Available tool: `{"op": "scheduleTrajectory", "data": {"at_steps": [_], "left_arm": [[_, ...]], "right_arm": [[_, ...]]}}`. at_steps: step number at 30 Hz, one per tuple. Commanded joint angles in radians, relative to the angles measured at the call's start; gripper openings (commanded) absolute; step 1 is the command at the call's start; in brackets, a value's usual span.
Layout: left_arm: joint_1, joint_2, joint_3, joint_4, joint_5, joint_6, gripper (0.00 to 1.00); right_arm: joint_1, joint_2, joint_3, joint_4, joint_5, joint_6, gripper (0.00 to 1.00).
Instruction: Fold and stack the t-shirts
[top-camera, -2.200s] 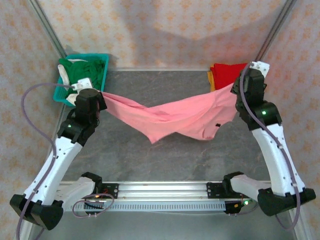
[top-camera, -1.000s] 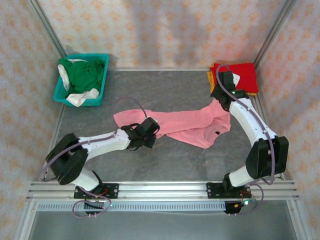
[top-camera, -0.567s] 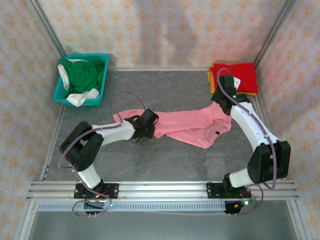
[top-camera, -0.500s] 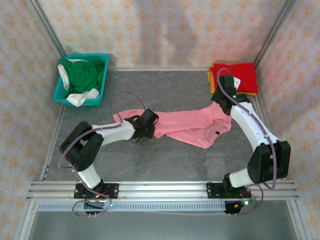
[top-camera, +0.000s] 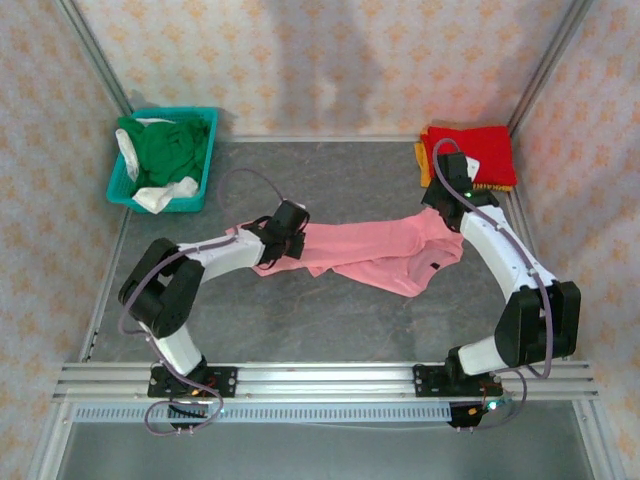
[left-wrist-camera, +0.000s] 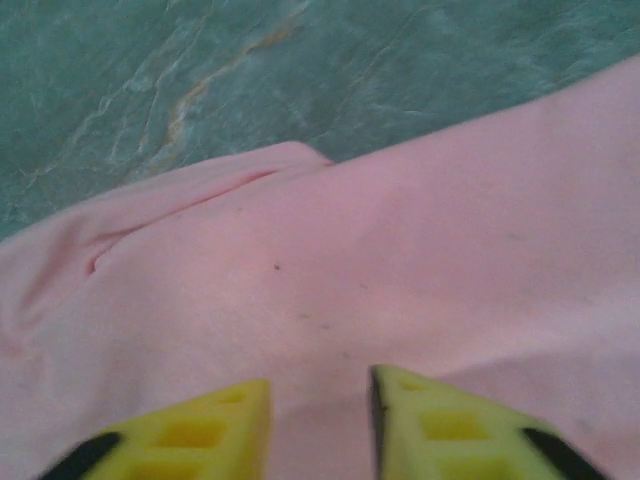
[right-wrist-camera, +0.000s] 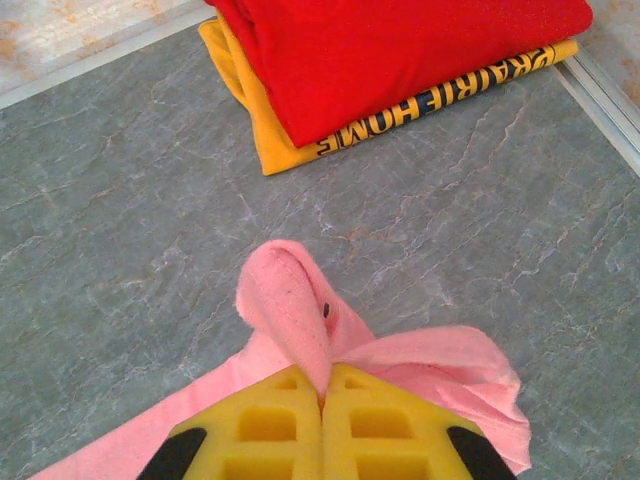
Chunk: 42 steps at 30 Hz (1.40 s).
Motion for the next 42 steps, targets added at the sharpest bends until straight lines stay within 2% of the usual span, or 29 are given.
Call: {"op": "scheduleTrajectory", "data": {"at_steps": [1,3,4,9,13,15,19,22,24,31,33,34,36,38,40,42], "left_arm": [[-0.062,-0.076,-0.066,-0.005,0.020,0.096,0.48],[-0.080,-0.065,-0.063,-0.030,0.039,0.140,0.64],[-0.089,-0.050,-0.054,-0.042,0.029,0.156,0.68],[-0.103,0.036,-0.008,-0.030,-0.009,0.220,0.71],[-0.100,0.105,0.035,-0.019,-0.045,0.242,0.68],[-0.095,0.126,0.045,-0.011,-0.050,0.250,0.62],[-0.076,0.103,0.053,0.003,-0.071,0.233,0.24],[-0.068,0.083,0.059,0.006,-0.095,0.234,0.13],[-0.057,0.070,0.072,0.003,-0.125,0.237,0.00],[-0.021,0.070,0.147,-0.001,-0.116,0.287,0.00],[-0.015,0.091,0.189,-0.053,-0.023,0.312,0.00],[-0.017,0.100,0.207,-0.091,0.030,0.323,0.05],[-0.037,0.091,0.187,-0.118,0.101,0.348,0.38],[-0.071,0.070,0.127,-0.086,0.074,0.352,0.65],[-0.086,0.059,0.083,-0.054,0.095,0.356,0.77],[-0.088,0.072,0.067,-0.026,0.103,0.347,0.80]], "right_arm": [[0.001,-0.031,-0.023,0.011,-0.016,-0.014,0.00],[0.001,-0.020,-0.020,0.005,-0.029,-0.012,0.00],[0.001,-0.014,-0.018,0.005,-0.041,-0.012,0.00],[0.001,-0.009,-0.017,0.010,-0.072,-0.008,0.00],[0.000,-0.030,-0.022,0.000,-0.055,-0.022,0.00],[0.001,-0.046,-0.030,0.001,-0.038,-0.026,0.00],[0.000,-0.065,-0.036,0.000,-0.033,-0.035,0.00],[0.000,-0.070,-0.039,0.001,-0.031,-0.037,0.00],[0.000,-0.068,-0.039,0.004,-0.035,-0.038,0.00],[0.001,-0.064,-0.041,0.012,-0.048,-0.035,0.00],[0.001,-0.066,-0.043,0.014,-0.050,-0.037,0.00],[0.000,-0.065,-0.042,0.011,-0.052,-0.039,0.00],[0.000,-0.071,-0.044,0.006,-0.052,-0.042,0.00],[0.000,-0.080,-0.055,0.010,-0.051,-0.044,0.00],[0.001,-0.085,-0.067,0.022,-0.055,-0.044,0.00],[0.000,-0.079,-0.069,0.030,-0.070,-0.040,0.00]]}}
